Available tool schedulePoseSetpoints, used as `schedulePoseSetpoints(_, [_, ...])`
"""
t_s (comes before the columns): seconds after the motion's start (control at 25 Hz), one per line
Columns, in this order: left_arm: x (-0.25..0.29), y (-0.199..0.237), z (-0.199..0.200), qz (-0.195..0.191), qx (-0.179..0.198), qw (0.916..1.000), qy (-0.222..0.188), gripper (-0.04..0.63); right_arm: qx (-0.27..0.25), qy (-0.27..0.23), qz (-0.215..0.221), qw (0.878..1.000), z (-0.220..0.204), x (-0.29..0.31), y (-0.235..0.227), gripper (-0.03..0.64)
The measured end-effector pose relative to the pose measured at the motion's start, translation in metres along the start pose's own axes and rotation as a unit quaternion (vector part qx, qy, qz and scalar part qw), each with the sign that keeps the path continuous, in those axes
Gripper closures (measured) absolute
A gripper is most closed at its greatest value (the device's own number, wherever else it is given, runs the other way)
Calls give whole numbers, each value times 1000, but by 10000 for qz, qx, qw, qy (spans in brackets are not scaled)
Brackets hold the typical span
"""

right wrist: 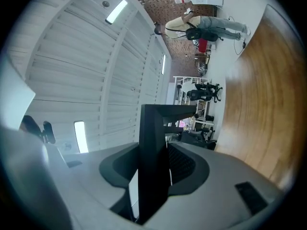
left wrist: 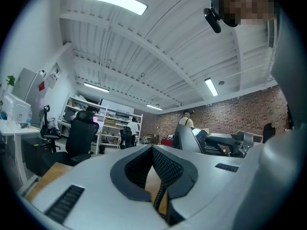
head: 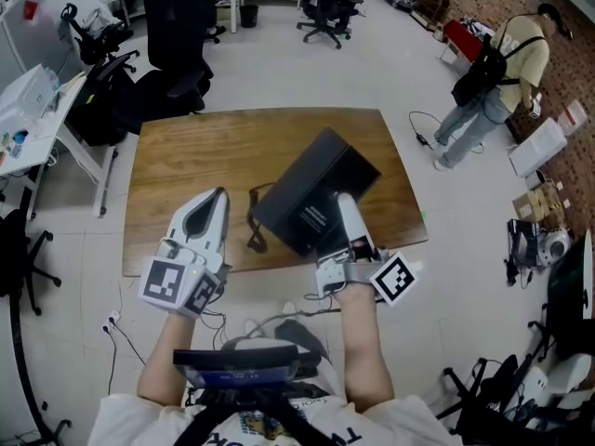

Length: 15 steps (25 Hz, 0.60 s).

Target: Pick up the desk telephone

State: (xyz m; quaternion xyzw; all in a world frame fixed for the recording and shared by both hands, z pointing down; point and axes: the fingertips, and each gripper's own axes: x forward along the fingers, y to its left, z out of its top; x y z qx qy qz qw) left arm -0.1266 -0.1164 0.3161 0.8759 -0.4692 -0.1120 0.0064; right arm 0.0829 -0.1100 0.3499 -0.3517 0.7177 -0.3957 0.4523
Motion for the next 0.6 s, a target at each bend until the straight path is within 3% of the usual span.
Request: schedulePoseSetpoints(0.6, [-6, 2, 2, 58, -11, 10000, 0, 602, 48, -26, 24, 10000, -3, -6, 5, 449])
